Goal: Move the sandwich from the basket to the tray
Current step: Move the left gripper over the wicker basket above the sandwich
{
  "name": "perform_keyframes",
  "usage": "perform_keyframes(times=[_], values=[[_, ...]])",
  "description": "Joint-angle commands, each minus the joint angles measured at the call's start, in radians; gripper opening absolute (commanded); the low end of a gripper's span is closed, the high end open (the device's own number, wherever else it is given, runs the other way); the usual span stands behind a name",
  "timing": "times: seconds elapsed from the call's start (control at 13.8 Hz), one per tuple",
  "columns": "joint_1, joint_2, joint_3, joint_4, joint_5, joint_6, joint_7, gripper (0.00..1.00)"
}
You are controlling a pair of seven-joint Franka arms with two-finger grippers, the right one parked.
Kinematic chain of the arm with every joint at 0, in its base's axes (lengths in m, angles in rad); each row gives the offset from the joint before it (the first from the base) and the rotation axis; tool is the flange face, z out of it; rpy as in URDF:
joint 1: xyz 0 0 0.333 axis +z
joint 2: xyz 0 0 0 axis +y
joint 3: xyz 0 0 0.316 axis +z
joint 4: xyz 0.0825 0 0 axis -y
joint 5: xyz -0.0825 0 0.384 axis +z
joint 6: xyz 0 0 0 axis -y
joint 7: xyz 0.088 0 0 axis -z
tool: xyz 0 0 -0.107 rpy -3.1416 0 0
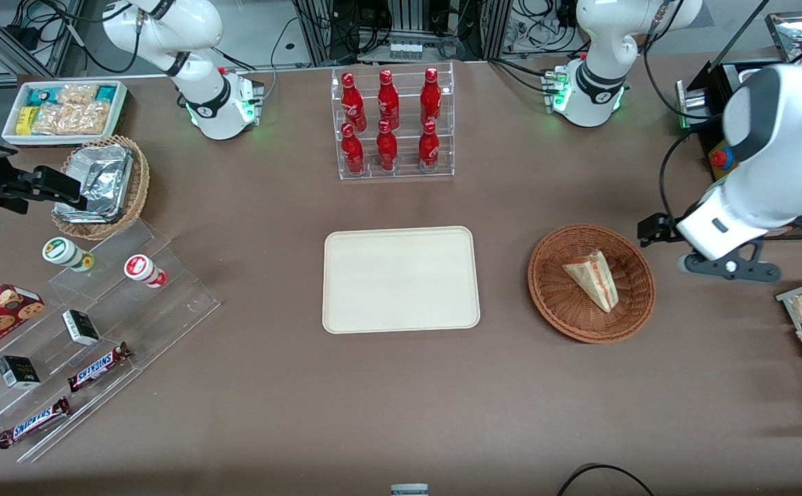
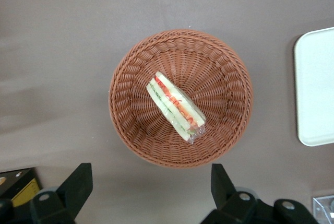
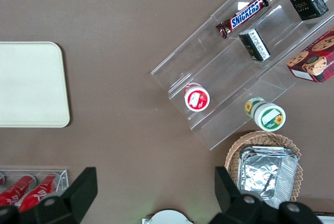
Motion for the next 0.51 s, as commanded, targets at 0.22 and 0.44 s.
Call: perform_keyframes(times=[0.22,0.44], values=[[-0.039,-0.028,0.0,-0.271,0.01,0.317,-0.139,1.0],[-0.068,-0.023,0.001,-0.356,0.017,0.434,-0.266,1.0]])
